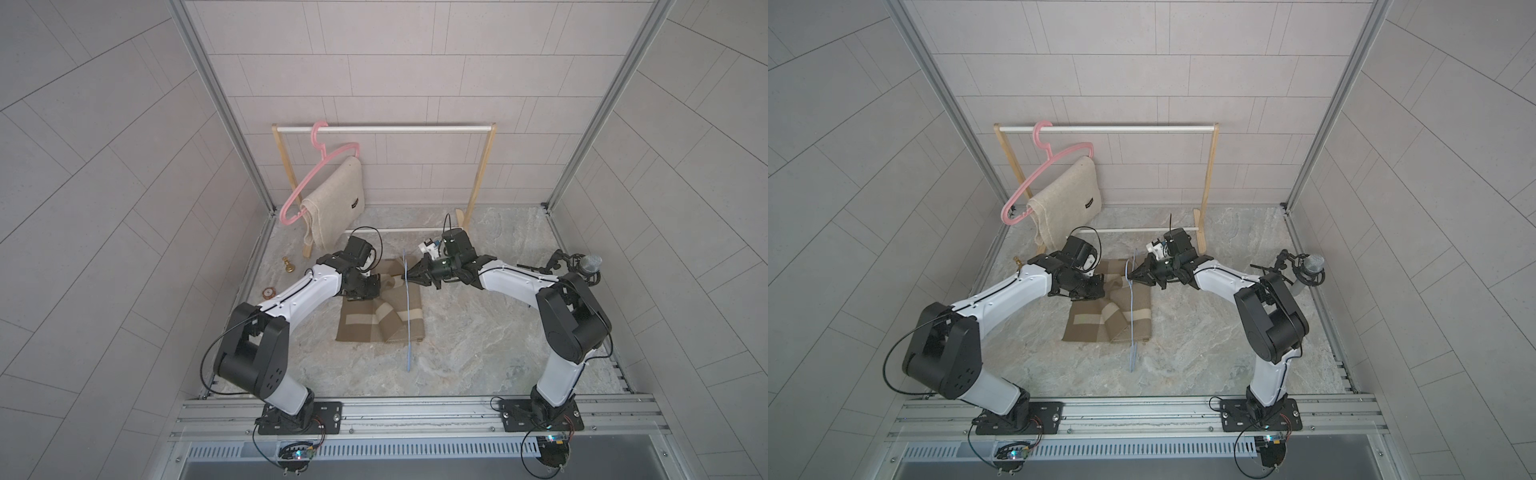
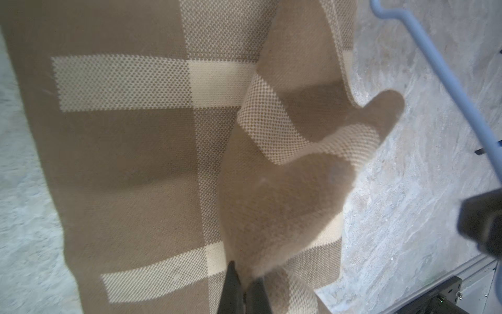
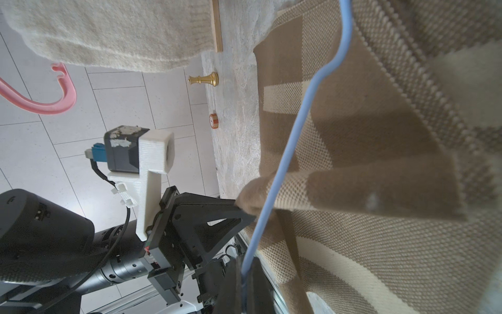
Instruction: Hang the scarf on the hanger
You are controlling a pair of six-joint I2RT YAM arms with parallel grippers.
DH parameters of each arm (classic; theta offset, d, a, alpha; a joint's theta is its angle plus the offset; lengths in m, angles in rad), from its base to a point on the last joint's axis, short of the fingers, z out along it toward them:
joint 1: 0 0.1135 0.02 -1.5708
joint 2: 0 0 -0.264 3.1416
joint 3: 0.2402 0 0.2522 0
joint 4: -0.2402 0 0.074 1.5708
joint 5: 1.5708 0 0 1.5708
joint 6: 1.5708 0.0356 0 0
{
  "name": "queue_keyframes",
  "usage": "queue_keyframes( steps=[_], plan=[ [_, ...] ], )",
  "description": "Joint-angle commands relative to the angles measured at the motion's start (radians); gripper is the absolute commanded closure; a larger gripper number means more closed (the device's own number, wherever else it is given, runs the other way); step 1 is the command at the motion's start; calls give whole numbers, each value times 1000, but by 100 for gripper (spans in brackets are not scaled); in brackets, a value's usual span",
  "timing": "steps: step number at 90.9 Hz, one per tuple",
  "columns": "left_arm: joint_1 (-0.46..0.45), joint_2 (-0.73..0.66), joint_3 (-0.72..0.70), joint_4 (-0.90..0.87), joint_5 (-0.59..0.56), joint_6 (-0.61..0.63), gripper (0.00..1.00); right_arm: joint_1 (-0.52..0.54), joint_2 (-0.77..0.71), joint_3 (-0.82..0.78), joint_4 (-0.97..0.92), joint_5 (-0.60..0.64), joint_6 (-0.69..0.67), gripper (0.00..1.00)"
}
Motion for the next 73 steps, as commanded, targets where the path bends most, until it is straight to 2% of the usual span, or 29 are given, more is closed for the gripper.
queue_keyframes(
  steps=[1, 16, 47, 59, 73],
  plan=[
    [50, -61, 42, -87, 14, 57, 100, -12, -41, -10, 28, -34, -6, 100],
    [129, -90, 78, -140, 69, 117, 100, -29, -30, -38, 149, -82, 77, 100],
    [244, -3, 155, -177, 133, 179, 100, -73, -22, -84, 148, -65, 60, 100],
    [257, 15, 192, -190, 165, 192, 100, -80, -18, -90, 99, -61, 21, 100],
    [262, 20, 221, -221, 151, 215, 100, -94, -14, -76, -49, -54, -109, 100]
  ],
)
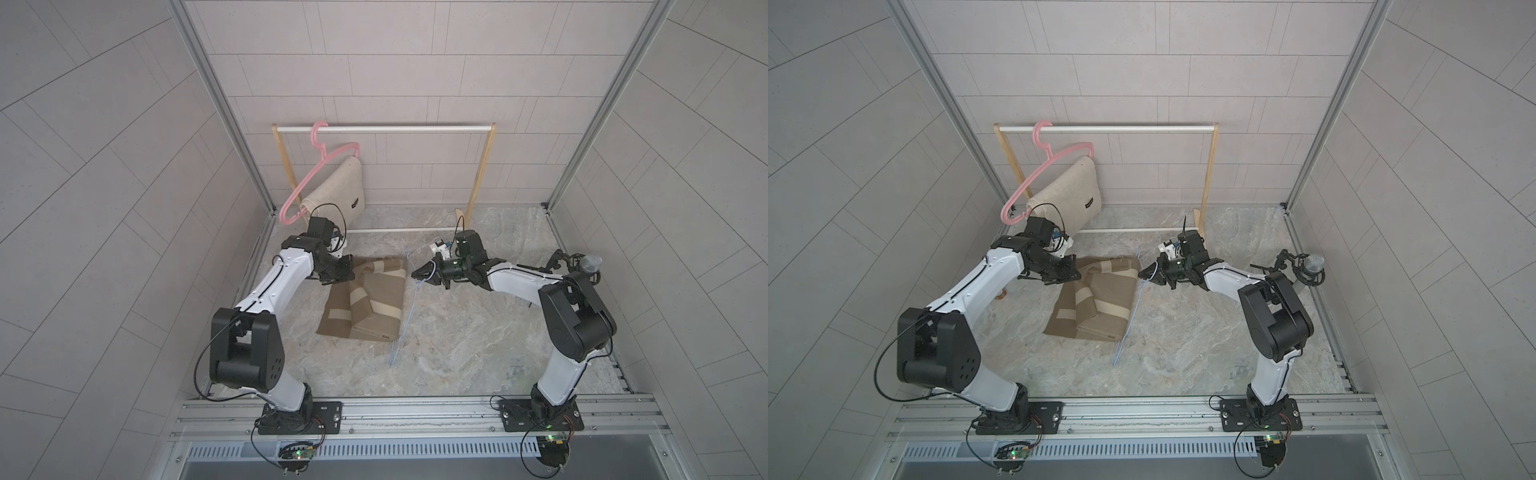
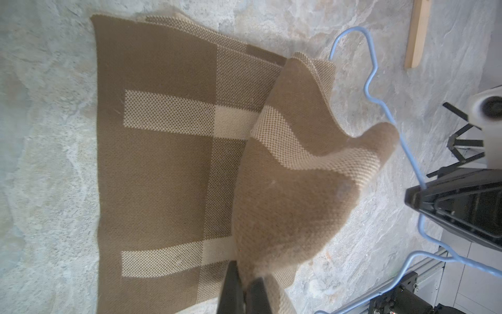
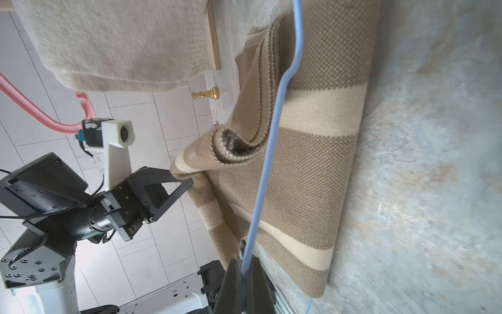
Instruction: Hang the scarf on the hanger
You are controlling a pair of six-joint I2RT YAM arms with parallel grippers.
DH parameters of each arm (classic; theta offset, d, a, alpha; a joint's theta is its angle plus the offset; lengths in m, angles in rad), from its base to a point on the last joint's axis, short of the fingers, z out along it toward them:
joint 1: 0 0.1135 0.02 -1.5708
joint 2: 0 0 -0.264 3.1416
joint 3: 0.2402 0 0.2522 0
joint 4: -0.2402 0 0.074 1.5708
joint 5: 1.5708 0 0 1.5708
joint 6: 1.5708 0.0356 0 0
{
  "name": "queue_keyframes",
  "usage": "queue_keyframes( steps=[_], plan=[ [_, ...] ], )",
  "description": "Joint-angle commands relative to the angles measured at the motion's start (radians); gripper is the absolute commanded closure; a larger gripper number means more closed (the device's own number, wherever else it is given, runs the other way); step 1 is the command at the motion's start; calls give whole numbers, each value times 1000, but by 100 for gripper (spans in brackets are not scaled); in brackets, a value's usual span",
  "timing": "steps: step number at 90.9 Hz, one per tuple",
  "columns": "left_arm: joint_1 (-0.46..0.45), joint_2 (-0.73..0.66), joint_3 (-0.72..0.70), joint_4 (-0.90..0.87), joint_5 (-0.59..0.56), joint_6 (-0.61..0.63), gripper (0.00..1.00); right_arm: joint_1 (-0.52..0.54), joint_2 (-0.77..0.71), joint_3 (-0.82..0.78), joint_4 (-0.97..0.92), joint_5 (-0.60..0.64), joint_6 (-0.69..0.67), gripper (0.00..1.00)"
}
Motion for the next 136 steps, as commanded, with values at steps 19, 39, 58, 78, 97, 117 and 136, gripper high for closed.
queue_keyframes(
  steps=[19, 39, 58, 78, 97, 117, 136],
  plan=[
    [66, 49, 15, -50, 51, 59, 100, -21, 4, 37, -310, 11, -279, 100],
    [128, 142, 17, -41, 53, 69, 100, -22, 9, 44, -388, 56, -347, 100],
    [164, 143, 27, -54, 64, 80, 100, -25, 5, 82, -483, 89, -421, 100],
    [189, 133, 70, -93, 100, 99, 100, -35, -11, 98, -544, 75, -467, 100],
    [205, 149, 55, -98, 90, 102, 100, -51, -43, 98, -559, 70, -473, 100],
    [206, 234, 39, -86, 48, 101, 99, -52, -39, 99, -560, 60, -478, 100],
    [218, 280, 56, -91, 24, 109, 100, -55, -36, 102, -582, 58, -497, 100]
  ],
)
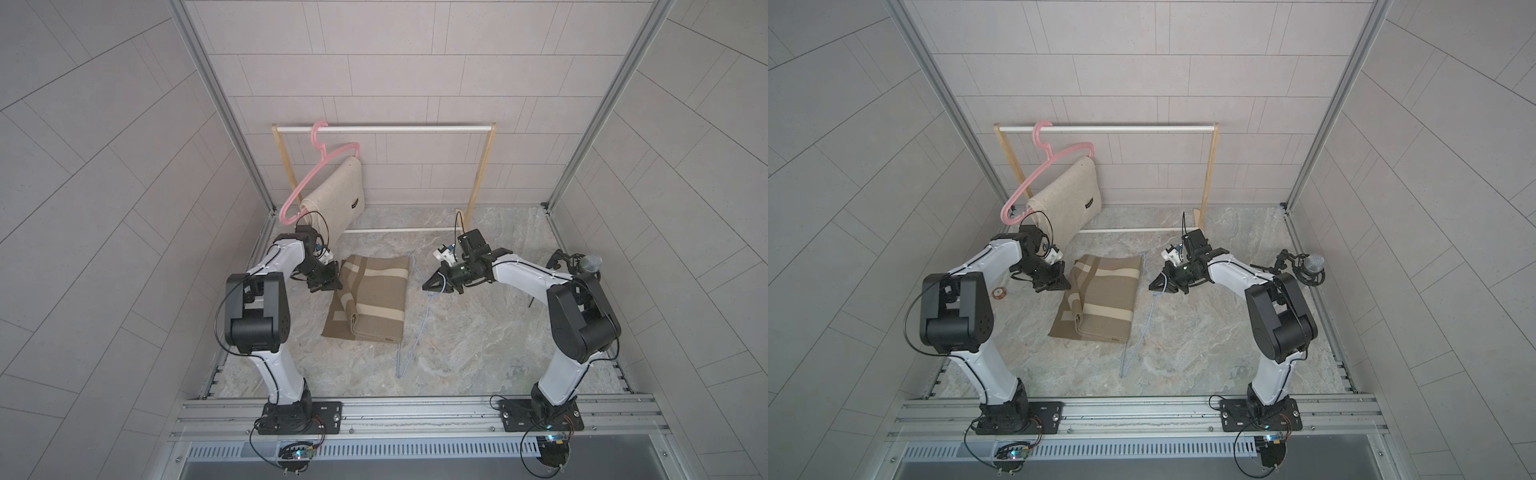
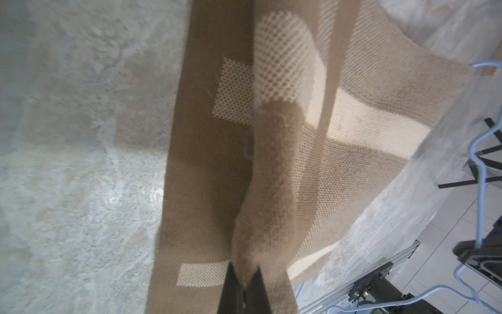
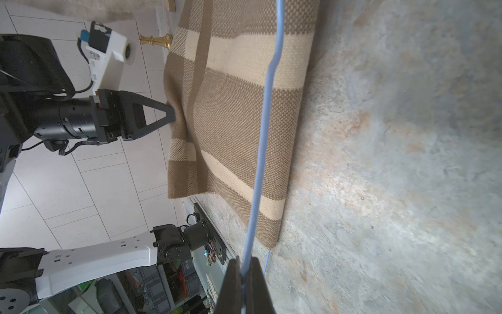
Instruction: Hang the scarf on the hanger
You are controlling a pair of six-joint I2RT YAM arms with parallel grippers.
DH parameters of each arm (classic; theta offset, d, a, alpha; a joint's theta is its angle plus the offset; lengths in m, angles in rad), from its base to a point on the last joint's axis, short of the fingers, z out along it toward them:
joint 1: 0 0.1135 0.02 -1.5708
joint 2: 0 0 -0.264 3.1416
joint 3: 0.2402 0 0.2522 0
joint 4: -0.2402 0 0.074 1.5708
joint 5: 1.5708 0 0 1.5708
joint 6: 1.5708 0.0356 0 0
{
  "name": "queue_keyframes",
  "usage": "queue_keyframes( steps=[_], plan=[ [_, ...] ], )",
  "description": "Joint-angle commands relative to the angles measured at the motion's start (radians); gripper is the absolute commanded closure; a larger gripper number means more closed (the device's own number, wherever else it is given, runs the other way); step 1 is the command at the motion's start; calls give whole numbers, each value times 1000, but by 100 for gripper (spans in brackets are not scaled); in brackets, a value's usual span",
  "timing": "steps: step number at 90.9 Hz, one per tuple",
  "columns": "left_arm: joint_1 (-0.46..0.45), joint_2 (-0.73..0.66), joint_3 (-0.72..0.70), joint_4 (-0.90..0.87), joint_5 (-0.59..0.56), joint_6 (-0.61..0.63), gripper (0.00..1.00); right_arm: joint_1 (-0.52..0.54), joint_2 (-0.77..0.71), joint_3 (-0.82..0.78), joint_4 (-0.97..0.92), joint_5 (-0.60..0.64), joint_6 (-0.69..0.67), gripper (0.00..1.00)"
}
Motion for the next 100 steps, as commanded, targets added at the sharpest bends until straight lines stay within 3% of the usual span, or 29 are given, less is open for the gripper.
queue_keyframes(
  steps=[1, 28, 44, 63, 80, 100],
  plan=[
    [25, 6, 16, 0, -49, 23, 100, -14, -16, 2, -83, 51, -44, 100],
    [37, 37, 70, -9, -42, 27, 100, -19, -14, 29, -154, 47, -100, 100],
    [41, 39, 63, -15, -131, 27, 82, -19, -18, 32, -154, 41, -99, 100],
    [55, -59, 52, -18, -223, -8, 68, -19, -15, 34, -153, 45, -98, 100],
    [35, -176, 26, -11, -136, -29, 65, -19, -18, 41, -151, 44, -96, 100],
    [-99, -350, -49, 18, -18, -76, 56, -33, -31, 51, -136, -14, -78, 100]
  ],
)
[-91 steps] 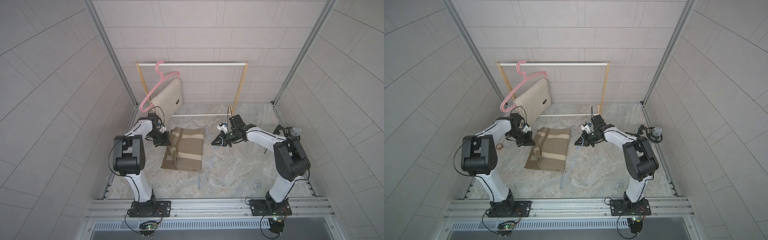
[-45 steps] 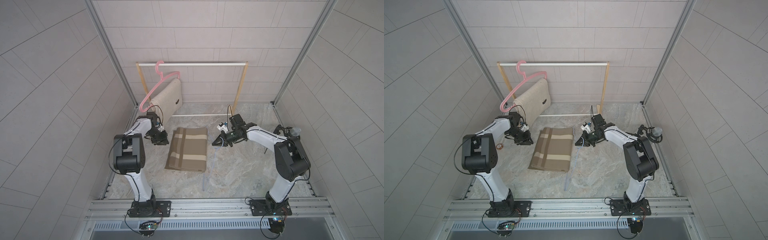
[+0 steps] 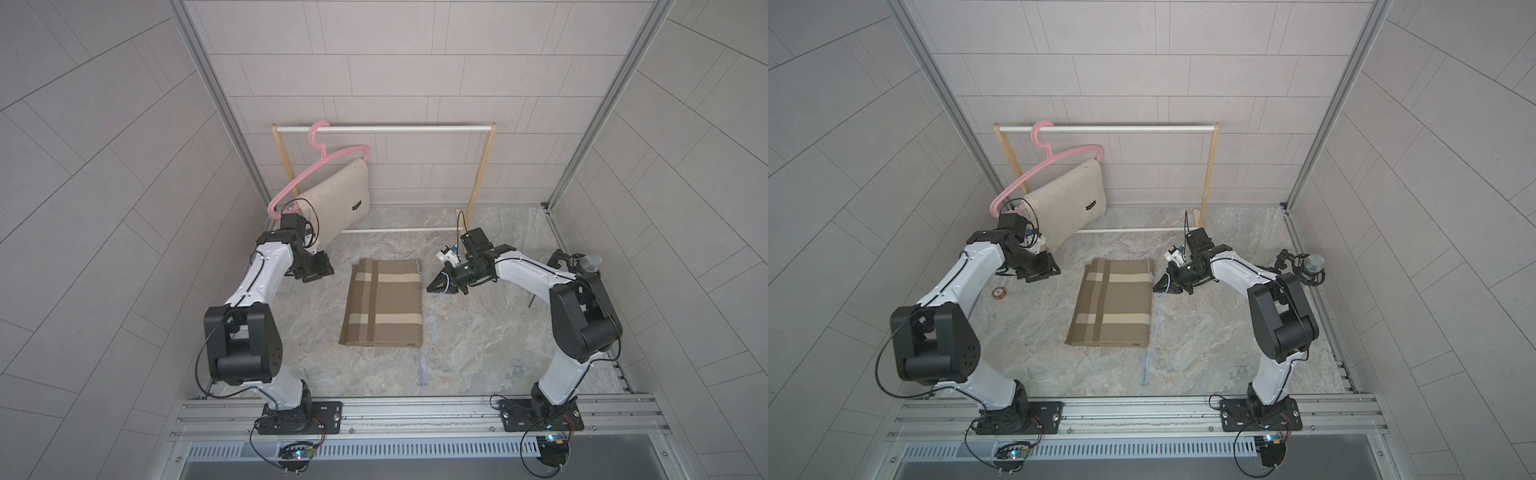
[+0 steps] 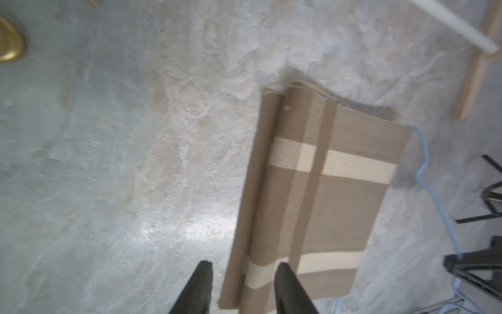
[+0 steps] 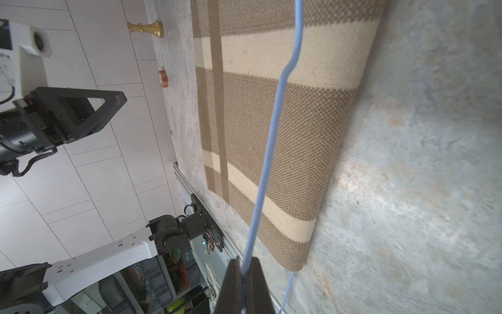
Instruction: Hang the scarf on the hanger
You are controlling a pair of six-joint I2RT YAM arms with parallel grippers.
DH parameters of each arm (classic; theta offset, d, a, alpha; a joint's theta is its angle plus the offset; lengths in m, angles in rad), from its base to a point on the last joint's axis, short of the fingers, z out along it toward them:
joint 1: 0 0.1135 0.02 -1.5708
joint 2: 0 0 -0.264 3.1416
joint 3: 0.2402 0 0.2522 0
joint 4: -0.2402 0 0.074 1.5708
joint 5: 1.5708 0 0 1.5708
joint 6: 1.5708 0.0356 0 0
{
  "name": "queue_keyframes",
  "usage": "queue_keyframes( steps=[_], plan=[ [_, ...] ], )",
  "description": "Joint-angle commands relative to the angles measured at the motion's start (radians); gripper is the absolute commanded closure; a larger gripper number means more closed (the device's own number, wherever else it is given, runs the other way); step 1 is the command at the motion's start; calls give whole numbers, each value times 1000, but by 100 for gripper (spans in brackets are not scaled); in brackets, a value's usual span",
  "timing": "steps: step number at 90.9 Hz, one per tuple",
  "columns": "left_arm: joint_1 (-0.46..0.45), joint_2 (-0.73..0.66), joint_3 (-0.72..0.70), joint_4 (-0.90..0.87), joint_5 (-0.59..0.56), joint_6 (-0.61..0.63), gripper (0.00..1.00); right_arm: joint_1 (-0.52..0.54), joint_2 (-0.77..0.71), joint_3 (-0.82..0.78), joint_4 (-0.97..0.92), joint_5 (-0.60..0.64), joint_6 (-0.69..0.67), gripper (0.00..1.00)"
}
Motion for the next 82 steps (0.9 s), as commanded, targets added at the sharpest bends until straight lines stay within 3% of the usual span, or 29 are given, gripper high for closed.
queue_keyframes(
  steps=[1, 24, 34, 60, 82],
  plan=[
    [-75, -79, -50, 9, 104, -40, 56, -11, -30, 18, -9, 5, -11, 100],
    [-365, -233, -196, 190, 309, -187, 47, -17, -32, 7, 14, -8, 17, 100],
    [-456, -271, -280, 349, 318, -284, 45, -18, -38, -12, 67, -34, 52, 100],
    [-475, -150, -282, 601, 312, -643, 40, 9, -59, -14, 68, -27, 50, 100],
    [-504, -36, -276, 831, 221, -907, 36, 43, -78, -19, 99, -8, 77, 100]
  ],
)
